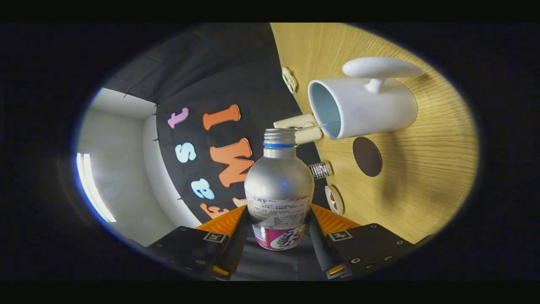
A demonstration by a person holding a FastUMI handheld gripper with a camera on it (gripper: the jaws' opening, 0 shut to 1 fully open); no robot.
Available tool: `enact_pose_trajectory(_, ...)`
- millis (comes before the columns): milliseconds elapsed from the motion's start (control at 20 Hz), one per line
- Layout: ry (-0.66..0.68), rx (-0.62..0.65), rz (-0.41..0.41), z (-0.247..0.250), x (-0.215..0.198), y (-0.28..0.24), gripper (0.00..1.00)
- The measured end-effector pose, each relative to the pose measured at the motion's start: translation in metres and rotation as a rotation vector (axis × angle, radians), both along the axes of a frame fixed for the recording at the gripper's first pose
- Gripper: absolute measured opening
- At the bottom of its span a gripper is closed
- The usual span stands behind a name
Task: Take the bottle from table, then pour the juice into the cup, finally place the bottle on the coaster
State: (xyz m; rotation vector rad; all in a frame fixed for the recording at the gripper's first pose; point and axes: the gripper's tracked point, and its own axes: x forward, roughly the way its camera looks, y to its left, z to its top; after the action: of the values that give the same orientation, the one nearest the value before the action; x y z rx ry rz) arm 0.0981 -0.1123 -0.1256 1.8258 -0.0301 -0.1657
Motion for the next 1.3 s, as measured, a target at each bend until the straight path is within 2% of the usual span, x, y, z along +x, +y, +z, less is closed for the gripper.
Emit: enact_pose_trajectory(1300, -0.049, 0.108, -0.064, 0.017, 0.003, -0.027, 0.72)
